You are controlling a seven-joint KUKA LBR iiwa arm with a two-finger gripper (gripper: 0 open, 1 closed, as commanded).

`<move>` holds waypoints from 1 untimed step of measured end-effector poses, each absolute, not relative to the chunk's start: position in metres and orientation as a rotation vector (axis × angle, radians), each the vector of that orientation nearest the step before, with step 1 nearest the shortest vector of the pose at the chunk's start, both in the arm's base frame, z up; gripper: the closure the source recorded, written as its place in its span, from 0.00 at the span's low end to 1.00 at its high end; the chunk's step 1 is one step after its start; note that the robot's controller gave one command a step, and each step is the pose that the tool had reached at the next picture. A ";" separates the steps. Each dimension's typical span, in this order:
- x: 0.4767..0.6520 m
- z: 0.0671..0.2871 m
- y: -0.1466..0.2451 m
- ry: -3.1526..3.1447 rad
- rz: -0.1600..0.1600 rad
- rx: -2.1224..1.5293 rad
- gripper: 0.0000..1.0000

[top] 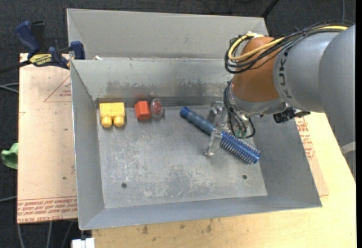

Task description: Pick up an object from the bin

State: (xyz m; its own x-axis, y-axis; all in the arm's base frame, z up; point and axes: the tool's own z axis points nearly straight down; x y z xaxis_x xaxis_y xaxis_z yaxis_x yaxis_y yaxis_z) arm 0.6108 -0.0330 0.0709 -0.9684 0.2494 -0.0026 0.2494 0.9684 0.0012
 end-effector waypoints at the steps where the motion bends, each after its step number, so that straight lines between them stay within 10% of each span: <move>1: 0.611 0.071 -0.033 3.114 0.002 0.394 1.00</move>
Offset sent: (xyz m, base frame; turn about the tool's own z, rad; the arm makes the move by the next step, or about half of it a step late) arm 0.0000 0.0000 0.0000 0.0000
